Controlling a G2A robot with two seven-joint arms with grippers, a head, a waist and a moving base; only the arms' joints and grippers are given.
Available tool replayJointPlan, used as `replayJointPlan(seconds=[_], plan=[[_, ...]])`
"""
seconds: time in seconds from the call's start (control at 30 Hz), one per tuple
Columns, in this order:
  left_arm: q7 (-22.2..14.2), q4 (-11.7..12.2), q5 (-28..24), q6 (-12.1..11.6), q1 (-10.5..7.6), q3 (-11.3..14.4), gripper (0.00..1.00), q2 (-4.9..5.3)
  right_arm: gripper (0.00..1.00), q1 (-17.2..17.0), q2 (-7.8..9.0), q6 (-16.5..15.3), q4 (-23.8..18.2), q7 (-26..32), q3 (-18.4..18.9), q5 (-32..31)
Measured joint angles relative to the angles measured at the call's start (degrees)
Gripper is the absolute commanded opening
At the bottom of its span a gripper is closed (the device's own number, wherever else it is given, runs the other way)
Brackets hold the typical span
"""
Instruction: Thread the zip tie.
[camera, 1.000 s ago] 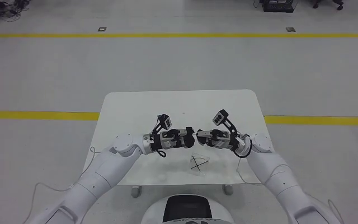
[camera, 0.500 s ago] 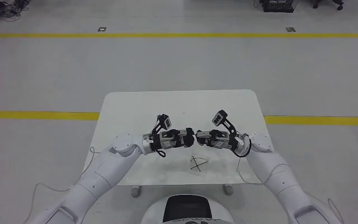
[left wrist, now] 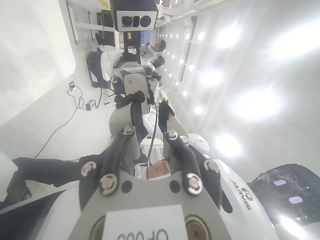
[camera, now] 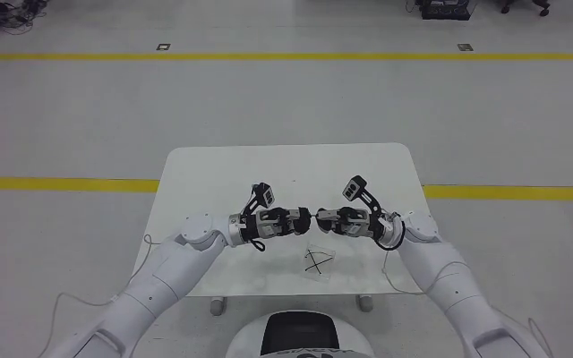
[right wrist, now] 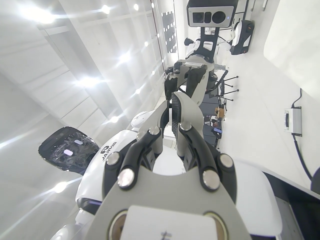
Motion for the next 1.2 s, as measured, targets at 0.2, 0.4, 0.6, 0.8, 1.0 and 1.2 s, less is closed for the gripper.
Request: replayJointPlan(seconds=[0.2,0.4,0.6,0.8,1.0,1.2], plan=[[-0.13,0.23,0.52,0.34,-0.22,0.29,0.13,-0.17,0.0,-0.18,0.22,0.8,-0.52,-0.03,0.14,-1.13],[-0.24,0.34,0.88,0.6,-0.3,0.28,0.11,-0.24,0.0,-0.29,0.37,1.19,-0.85,-0.2,0.14,-2.04],[-0.33,0.32,1.27,0.8,-0.25,0.22,0.11,-0.27,0.0,-0.39,0.5,1.49,-1.14,-0.62,0.17,-2.73],[-0.24,0.15,2.07,0.99,-0.24,0.14,0.11,-0.25,0.0,-0.39,0.59,2.06,-1.2,-1.05,-0.01,-3.46],[-0.22,0.01,2.48,1.21,-0.21,0.09,0.11,-0.26,0.0,-0.36,0.51,2.3,-1.16,-1.43,-0.51,-3.59],[-0.25,-0.03,2.84,1.4,-0.25,0.1,0.1,-0.3,0.0,-0.03,0.42,2.62,-0.85,-1.59,-0.99,-3.69]])
